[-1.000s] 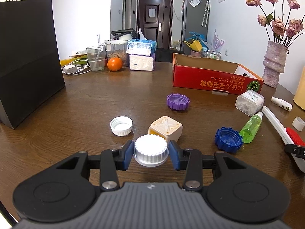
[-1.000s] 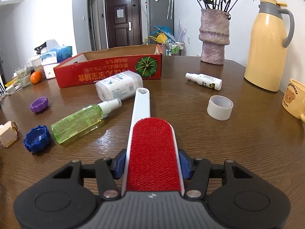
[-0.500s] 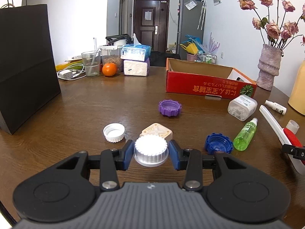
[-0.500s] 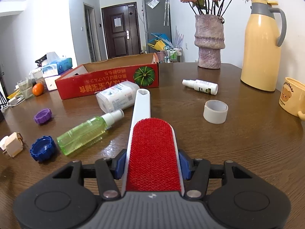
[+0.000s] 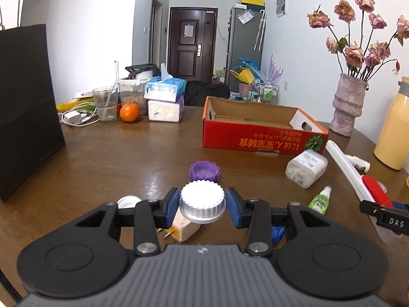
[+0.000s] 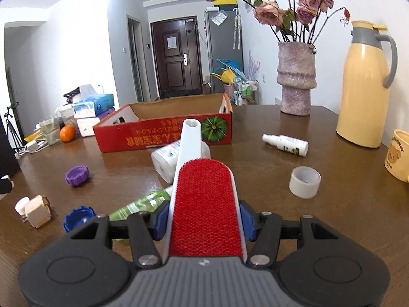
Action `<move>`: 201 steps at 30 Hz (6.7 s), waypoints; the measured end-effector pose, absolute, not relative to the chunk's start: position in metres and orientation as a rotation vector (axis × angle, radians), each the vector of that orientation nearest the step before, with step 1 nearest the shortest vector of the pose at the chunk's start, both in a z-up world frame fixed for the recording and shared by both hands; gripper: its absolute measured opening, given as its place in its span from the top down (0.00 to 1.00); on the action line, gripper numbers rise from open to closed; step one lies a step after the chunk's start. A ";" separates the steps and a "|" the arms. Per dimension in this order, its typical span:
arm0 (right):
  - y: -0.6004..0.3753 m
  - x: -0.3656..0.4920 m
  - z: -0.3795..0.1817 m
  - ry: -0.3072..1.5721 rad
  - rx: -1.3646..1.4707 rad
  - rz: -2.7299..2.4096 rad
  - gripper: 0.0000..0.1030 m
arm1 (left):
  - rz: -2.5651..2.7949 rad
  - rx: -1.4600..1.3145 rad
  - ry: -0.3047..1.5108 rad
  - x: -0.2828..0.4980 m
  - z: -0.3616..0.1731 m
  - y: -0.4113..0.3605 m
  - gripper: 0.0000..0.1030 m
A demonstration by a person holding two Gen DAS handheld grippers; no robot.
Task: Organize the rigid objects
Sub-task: 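Lift the white cap with the left tool while the right tool lifts the lint brush, then carry both items over the red box and open both tools to drop them, then withdraw both tools from the box back over the table, then approach the white plug adapter with the left tool while the right tool grasps the green spray bottle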
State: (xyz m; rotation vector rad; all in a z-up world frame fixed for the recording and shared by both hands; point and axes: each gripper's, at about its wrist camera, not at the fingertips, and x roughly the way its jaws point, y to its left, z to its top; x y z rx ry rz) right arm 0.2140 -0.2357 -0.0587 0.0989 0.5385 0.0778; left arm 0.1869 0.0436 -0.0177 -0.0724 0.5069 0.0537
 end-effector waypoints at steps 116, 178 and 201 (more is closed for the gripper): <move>-0.204 0.542 -0.044 0.524 0.104 0.084 0.00 | 0.219 -0.083 0.590 0.550 -0.030 -0.012 0.00; -0.205 0.372 -0.015 0.470 0.050 0.078 0.00 | 0.191 -0.132 0.493 0.375 0.007 0.012 0.00; -0.216 0.263 -0.032 0.509 0.057 0.058 0.00 | 0.169 -0.106 0.507 0.260 -0.008 0.031 0.00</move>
